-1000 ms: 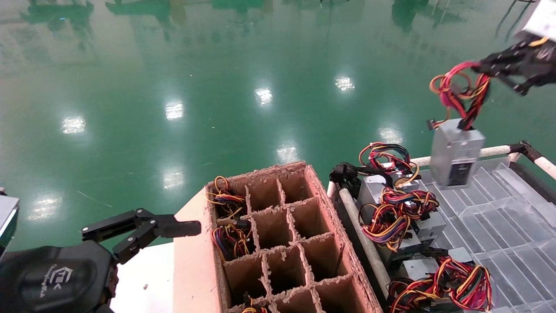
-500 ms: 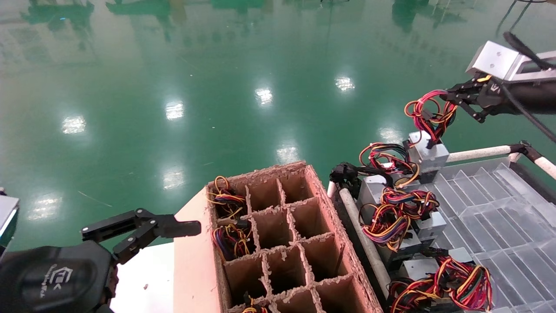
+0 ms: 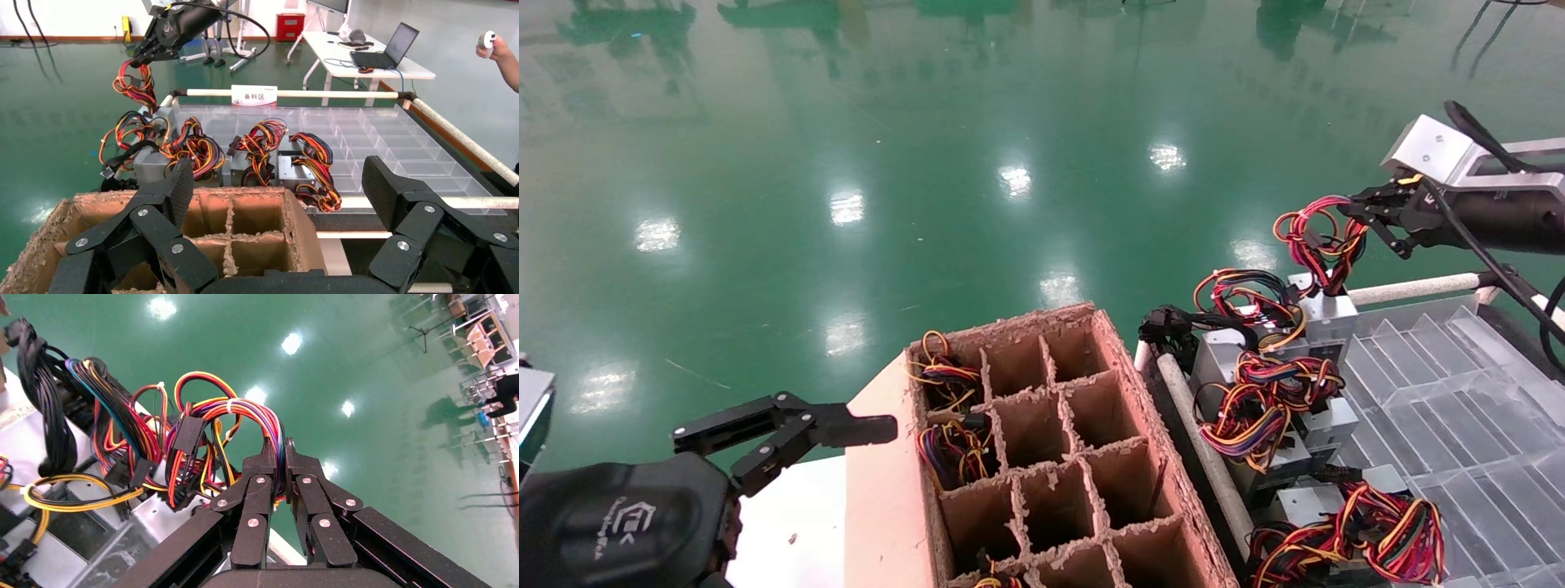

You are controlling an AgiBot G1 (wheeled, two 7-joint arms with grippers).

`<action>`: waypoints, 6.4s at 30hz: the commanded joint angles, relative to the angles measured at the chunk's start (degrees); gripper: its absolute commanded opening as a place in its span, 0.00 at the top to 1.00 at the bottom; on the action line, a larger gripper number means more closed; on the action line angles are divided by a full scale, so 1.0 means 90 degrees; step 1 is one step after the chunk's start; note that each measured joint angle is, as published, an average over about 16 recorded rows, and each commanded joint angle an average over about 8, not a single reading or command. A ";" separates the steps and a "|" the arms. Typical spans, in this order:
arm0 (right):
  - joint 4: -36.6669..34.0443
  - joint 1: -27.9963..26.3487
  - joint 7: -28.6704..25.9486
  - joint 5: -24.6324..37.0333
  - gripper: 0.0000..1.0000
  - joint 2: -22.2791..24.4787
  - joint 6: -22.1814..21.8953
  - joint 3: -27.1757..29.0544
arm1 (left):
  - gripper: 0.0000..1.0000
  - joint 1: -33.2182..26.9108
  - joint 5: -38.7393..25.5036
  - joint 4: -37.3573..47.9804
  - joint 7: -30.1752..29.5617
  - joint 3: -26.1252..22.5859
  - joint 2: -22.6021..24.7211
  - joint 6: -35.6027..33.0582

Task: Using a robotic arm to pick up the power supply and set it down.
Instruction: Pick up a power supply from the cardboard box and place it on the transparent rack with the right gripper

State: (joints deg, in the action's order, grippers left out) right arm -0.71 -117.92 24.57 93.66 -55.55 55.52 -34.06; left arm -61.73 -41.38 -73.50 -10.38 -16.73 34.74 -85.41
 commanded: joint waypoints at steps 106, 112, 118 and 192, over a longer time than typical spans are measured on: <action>0.0035 0.3374 -0.0299 -0.4955 1.00 0.0119 -0.0608 0.3445 | 0.00 -0.0009 0.0027 0.0000 0.0019 -0.0039 -0.0016 0.0017; 0.0012 0.3678 -0.0222 -0.5207 1.00 0.0212 -0.0409 0.3619 | 0.00 -0.0009 0.0028 0.0000 0.0021 -0.0041 -0.0017 0.0018; -0.0002 0.3902 -0.0153 -0.5515 1.00 0.0216 -0.0342 0.3832 | 0.00 -0.0010 0.0029 0.0000 0.0022 -0.0043 -0.0018 0.0019; 0.0156 0.4817 0.1309 -0.7692 1.00 -0.0828 -0.0074 0.5344 | 0.00 -0.0015 0.0046 0.0000 0.0034 -0.0067 -0.0028 0.0029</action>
State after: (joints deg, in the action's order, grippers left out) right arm 0.61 -74.53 36.47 24.31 -63.10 54.77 14.11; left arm -61.87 -40.96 -73.50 -10.07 -17.33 34.49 -85.15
